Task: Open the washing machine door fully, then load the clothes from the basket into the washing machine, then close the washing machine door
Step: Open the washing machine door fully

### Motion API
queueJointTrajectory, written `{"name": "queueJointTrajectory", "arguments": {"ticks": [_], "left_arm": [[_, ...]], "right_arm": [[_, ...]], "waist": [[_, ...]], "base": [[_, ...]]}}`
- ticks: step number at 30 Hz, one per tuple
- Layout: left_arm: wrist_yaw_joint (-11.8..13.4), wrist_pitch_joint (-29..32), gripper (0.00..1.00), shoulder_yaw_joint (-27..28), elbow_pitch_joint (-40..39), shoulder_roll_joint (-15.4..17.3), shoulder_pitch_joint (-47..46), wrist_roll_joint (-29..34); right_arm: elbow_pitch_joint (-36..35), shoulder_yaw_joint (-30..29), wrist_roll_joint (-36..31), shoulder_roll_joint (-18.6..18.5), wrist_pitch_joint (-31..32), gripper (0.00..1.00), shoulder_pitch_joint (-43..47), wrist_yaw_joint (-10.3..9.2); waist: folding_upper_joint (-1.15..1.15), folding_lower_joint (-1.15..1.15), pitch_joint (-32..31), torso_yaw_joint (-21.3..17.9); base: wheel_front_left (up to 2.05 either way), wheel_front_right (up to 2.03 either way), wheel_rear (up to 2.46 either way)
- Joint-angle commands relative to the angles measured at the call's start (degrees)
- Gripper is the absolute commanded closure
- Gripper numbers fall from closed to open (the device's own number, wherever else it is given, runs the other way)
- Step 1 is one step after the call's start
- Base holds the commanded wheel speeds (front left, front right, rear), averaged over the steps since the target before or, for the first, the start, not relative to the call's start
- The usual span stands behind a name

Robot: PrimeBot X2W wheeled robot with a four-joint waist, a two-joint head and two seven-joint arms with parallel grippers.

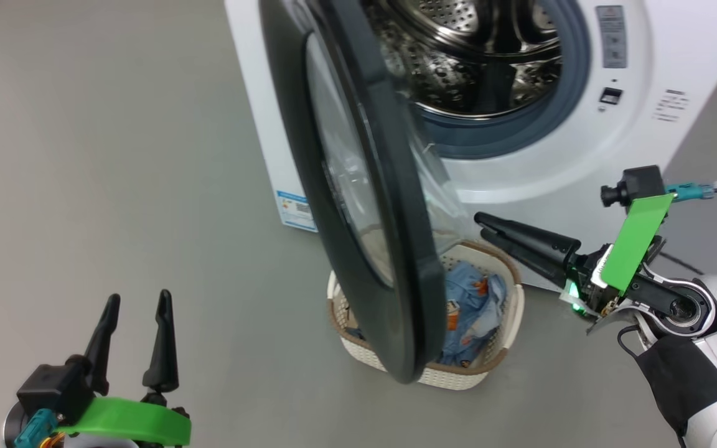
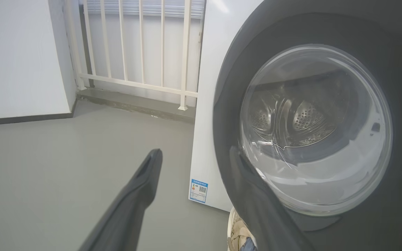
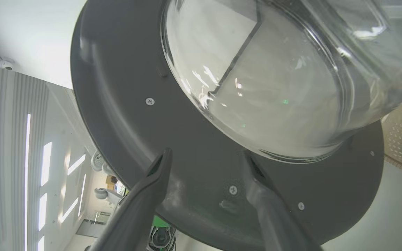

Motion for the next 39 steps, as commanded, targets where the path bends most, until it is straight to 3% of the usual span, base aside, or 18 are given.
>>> {"name": "queueJointTrajectory", "arguments": {"ticks": [1,10,16,27,32,39], "left_arm": [[-0.1,-0.4,0.00,1.8,-1.6,1.2,-1.0,0.3],[-0.1,-0.4,0.00,2.1,-2.0,1.0,-1.1,0.2],[-0.1,-0.4,0.00,2.9,-2.5,0.8,-0.8,0.3],[-0.1,-0.4,0.00,3.3,-3.0,0.2,-0.1,0.9],[-0.1,-0.4,0.00,3.1,-3.1,0.0,0.3,1.1],[-0.1,-0.4,0.00,2.9,-2.9,0.2,1.3,1.3]], "right_arm": [[-2.4,0.4,-2.4,-0.6,-1.6,0.00,0.6,0.10],[-9.8,1.9,-14.0,-1.5,-13.6,0.00,3.1,0.10],[-11.9,3.2,-23.7,-2.8,-24.7,0.00,5.1,0.10],[-13.9,4.6,-34.5,-3.9,-42.0,0.00,10.0,0.10],[-10.8,0.9,-42.4,-3.3,-51.8,0.00,14.2,0.10],[-9.3,-4.2,-55.5,-1.2,-55.4,0.00,18.8,0.10]], "waist": [[0.00,0.00,-0.4,-2.1],[0.00,0.00,0.1,-8.0],[0.00,0.00,0.3,-11.9],[0.00,0.00,0.1,-15.9],[0.00,0.00,-0.1,-16.5],[0.00,0.00,-1.1,-17.0]], "base": [[0.00,0.00,0.00],[0.00,0.00,0.00],[0.00,0.00,0.00],[0.00,0.00,0.00],[0.00,0.00,0.00],[0.00,0.00,0.00]]}}
